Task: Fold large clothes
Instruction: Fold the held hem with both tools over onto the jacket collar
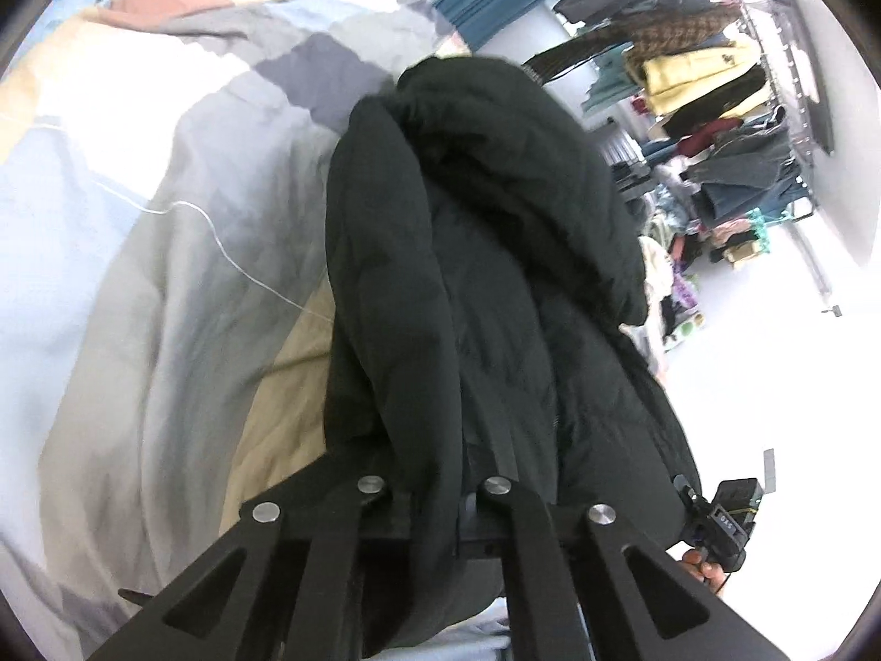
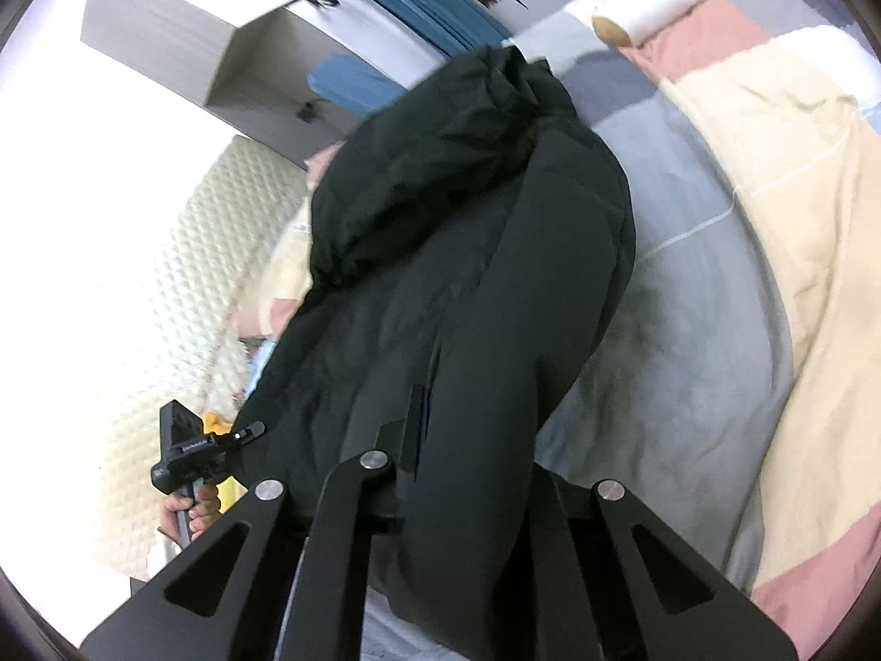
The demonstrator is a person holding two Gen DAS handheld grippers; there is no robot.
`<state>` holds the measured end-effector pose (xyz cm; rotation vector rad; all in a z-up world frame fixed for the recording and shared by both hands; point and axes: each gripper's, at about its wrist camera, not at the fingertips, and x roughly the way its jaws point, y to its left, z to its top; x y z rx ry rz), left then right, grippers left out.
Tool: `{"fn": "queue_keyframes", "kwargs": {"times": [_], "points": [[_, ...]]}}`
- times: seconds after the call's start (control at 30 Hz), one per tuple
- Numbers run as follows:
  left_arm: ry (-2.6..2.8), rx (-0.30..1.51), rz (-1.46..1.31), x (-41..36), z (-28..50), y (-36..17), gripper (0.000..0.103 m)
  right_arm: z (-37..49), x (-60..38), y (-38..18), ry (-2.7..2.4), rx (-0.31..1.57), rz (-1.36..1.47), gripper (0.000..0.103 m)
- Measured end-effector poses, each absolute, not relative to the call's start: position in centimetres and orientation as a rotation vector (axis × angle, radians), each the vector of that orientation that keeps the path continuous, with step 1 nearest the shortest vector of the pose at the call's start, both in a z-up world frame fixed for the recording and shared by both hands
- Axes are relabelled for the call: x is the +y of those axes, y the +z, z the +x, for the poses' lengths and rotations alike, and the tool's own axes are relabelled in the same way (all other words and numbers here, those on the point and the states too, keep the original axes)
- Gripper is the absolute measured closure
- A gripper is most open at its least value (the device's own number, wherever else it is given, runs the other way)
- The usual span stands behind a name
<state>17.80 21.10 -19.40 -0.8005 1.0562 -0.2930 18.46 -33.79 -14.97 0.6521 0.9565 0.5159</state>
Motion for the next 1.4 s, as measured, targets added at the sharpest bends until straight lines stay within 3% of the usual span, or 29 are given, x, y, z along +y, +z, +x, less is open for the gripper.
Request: {"fn": "queue_keyframes", "kwargs": {"times": [0.97, 1.17, 1.4], "points": [[-0.38, 0.597, -0.838, 25.2, -2.3, 1.0, 0.1, 1.9, -37.7, 4.1, 0.636, 0.619, 0.612, 0.095], [-0.335, 0.595, -0.734, 23.8, -0.3, 2.6, 0.1, 4.1, -37.6, 5.9, 0.582, 0.609, 0.483, 0.094], [-0.251, 0.625, -0.581, 21.5, 8.2, 3.7, 0.099, 11.5, -38.0, 5.7, 0.519, 0.635, 0.448, 0.094]]}}
